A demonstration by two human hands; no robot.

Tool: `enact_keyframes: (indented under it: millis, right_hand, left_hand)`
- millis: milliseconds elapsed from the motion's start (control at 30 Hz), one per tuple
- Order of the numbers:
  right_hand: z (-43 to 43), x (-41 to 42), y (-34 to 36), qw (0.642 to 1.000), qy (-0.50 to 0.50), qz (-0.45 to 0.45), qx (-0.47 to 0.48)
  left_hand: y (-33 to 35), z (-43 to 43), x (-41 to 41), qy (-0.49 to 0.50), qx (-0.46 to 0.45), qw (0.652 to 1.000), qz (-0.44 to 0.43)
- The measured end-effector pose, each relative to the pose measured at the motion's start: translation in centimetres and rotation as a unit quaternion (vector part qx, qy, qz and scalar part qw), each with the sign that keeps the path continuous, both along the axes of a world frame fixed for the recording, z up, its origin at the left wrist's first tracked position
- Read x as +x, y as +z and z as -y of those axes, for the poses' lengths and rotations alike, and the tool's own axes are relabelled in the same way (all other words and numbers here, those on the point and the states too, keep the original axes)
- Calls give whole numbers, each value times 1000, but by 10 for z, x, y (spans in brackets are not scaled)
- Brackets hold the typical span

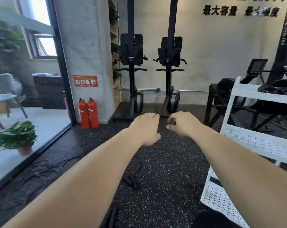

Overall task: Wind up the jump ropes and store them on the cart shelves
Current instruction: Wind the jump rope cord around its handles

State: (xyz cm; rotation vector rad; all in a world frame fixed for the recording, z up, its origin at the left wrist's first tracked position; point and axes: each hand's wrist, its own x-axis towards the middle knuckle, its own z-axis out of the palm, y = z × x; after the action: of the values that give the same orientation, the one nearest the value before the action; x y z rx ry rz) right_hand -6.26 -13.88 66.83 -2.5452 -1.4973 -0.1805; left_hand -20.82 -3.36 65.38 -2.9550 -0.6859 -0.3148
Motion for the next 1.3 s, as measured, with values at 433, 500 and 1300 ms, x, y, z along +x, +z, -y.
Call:
enact_keyframes:
  millis: [433, 500, 1300]
  right_hand:
    - [-47, -58, -124, 993, 15, -85, -86]
    - [-56, -61, -142, 991, 22, -86, -101]
    - [-234, -19, -384, 944, 38, -164, -283]
  left_hand:
    - [-124, -46, -66, 39, -71, 995, -60]
    - [-144, -51, -66, 47, -84, 992, -77]
    - [-371, -207, -34, 169, -231, 930, -232]
